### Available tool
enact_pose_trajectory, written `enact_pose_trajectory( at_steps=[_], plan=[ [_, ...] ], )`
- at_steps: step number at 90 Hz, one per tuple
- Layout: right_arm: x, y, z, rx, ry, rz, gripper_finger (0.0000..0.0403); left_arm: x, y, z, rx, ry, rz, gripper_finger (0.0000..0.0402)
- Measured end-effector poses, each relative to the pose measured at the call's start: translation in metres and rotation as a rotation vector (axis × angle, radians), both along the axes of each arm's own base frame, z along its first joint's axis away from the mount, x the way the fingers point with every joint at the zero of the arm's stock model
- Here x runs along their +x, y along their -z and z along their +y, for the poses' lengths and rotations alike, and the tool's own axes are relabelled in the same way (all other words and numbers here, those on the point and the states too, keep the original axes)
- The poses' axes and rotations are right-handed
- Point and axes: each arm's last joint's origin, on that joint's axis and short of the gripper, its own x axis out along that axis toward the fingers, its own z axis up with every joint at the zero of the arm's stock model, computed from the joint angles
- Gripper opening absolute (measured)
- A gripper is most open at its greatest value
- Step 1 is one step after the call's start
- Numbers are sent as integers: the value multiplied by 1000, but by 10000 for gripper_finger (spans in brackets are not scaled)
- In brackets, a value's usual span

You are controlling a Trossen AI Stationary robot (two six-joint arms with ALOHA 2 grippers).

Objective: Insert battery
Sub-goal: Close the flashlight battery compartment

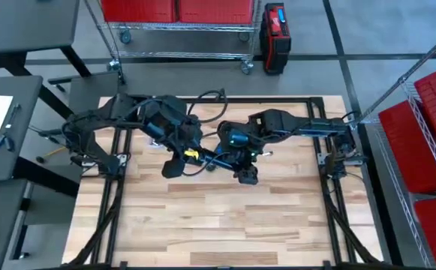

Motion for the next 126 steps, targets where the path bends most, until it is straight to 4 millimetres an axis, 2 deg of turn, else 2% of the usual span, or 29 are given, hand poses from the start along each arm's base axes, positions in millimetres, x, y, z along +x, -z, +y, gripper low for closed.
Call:
enact_pose_trajectory(
  at_steps=[16, 32, 45, 71, 80, 89, 96, 109, 118, 126],
  plan=[
    [-2, -5, 2, 0, -11, -35, 139, -4, -4, 1, 24, -15, -23, 128],
    [-3, -6, 5, -11, -13, -28, 139, -22, -17, 6, 59, -77, -76, 128],
    [0, -9, 8, -15, -21, -83, 139, -50, -33, 16, 110, -179, -137, 128],
    [15, -19, 15, -90, 6, -278, 139, -98, -50, 31, 191, -386, -176, 128],
    [23, -16, 15, -141, 39, -336, 139, -117, -55, 35, 194, -440, -183, 128],
    [34, -1, 18, -162, 55, -380, 139, -131, -57, 35, 171, -469, -189, 128],
    [42, 20, 21, -148, 71, -398, 139, -140, -60, 35, 149, -483, -206, 128],
    [59, 71, 31, -70, 132, -500, 139, -153, -63, 34, 125, -491, -218, 128],
    [66, 107, 37, 29, 197, -661, 139, -156, -63, 33, 115, -488, -216, 128],
    [63, 126, 37, 71, 261, -850, 139, -156, -61, 32, 119, -479, -199, 128]
  ],
)
